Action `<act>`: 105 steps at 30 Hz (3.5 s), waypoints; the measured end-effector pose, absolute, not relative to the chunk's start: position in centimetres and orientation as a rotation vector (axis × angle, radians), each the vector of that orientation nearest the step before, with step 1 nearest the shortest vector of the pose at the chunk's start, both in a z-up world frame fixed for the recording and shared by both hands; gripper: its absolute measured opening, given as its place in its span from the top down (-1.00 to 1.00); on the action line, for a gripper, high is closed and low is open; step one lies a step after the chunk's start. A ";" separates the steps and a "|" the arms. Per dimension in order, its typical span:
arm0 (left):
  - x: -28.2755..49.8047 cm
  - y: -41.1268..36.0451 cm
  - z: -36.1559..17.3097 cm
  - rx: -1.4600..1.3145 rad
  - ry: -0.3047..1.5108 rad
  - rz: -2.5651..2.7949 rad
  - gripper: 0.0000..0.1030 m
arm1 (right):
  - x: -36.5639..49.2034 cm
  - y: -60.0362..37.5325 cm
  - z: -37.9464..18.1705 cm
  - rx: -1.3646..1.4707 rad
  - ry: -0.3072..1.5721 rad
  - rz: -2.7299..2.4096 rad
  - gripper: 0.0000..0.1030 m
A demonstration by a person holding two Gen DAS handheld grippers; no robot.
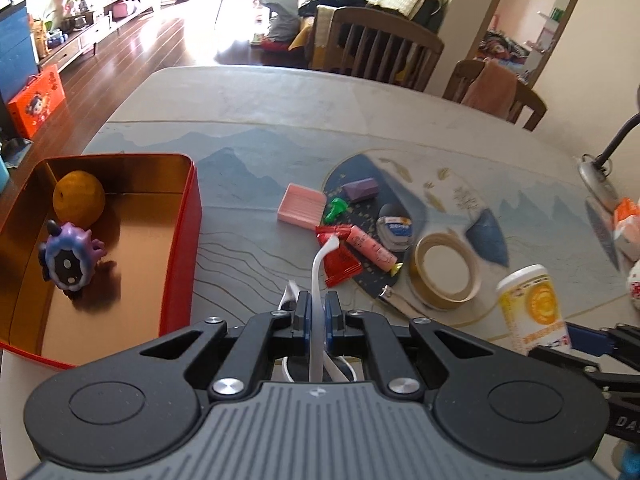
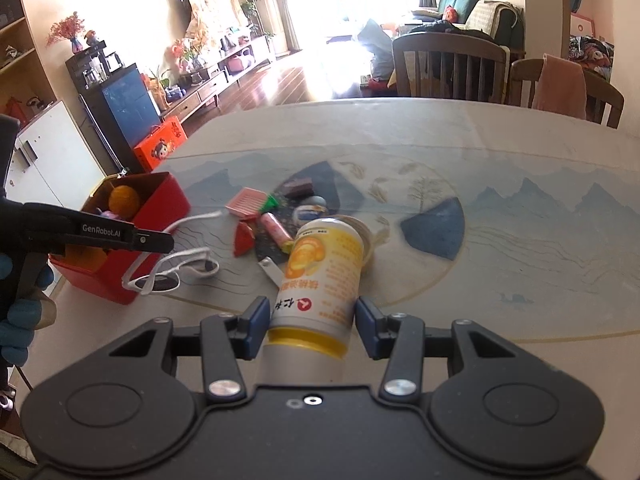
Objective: Organize rigid objects
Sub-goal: 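Carry both items to the red tin while the left tool releases the sunglasses inside, then lower the white bottle into the red tin and open the right tool, then move both open tools back over the remaining items on the table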
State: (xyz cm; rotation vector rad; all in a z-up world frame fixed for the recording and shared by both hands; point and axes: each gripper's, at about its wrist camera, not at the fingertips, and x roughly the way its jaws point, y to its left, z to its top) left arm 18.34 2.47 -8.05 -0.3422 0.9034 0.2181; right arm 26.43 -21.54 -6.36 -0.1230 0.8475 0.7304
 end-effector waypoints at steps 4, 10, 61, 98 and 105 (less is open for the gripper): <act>17.7 3.6 -6.7 -0.352 0.884 0.181 0.88 | 25.7 -20.2 -5.8 -0.122 0.835 0.730 0.10; 16.7 5.8 -4.7 -0.360 0.851 0.137 0.88 | 24.7 -17.5 -5.1 -0.120 0.824 0.736 0.10; 12.0 24.2 -8.7 -0.323 0.821 0.259 0.88 | 21.9 10.4 -10.1 -0.485 0.874 0.850 0.19; 11.7 15.4 -5.3 -0.248 0.814 0.238 0.50 | 20.4 -0.1 -4.2 -0.271 0.774 0.879 -0.50; 11.9 11.9 -4.5 -0.232 0.784 0.217 -0.08 | 20.9 -4.0 -3.8 -0.225 0.766 0.857 -0.64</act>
